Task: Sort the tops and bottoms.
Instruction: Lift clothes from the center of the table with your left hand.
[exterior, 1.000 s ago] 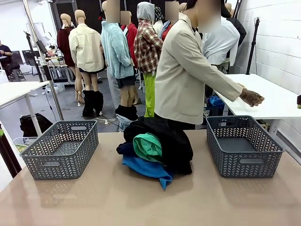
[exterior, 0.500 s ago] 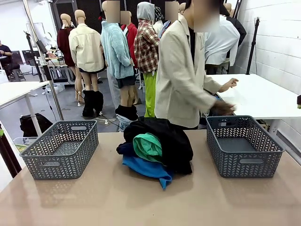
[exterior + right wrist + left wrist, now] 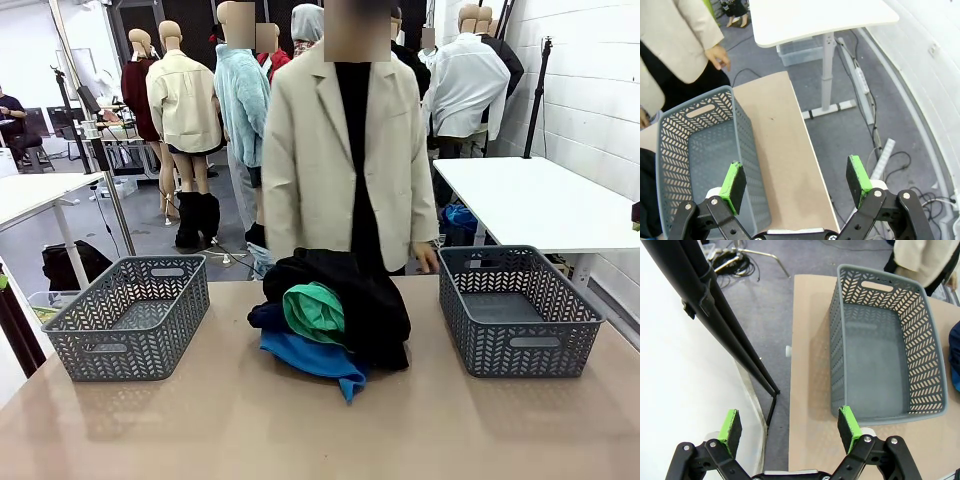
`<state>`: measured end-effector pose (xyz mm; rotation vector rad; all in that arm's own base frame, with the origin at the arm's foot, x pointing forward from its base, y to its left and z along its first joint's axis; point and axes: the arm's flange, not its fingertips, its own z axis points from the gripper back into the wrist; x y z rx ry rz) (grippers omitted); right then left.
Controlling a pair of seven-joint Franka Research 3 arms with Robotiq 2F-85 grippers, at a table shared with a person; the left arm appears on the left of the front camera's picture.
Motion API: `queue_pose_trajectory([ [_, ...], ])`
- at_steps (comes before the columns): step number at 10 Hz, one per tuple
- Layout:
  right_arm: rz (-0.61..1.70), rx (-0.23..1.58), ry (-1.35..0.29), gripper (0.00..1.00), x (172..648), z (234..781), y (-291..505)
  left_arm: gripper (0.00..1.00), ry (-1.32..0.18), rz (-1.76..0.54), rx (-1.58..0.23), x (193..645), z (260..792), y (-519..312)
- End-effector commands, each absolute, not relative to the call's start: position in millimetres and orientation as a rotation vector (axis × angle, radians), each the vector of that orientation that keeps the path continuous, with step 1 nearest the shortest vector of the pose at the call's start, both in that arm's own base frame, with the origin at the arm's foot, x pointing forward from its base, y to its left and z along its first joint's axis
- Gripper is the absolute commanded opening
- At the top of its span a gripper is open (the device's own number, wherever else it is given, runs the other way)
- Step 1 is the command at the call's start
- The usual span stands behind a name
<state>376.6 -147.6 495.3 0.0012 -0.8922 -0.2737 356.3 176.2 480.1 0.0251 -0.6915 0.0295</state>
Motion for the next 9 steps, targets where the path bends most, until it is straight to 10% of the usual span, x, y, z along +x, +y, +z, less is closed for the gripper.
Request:
queue_pose_trajectory([
  [1, -0.279, 0.007, -0.885, 1.00, 376, 495, -147, 1.00, -0.693, 0.031, 0.029, 354, 480, 178],
  [9, -0.279, 0.007, -0.885, 1.00, 376, 495, -147, 1.00, -0.923, -0.544, -0.010, 391, 595, -5],
])
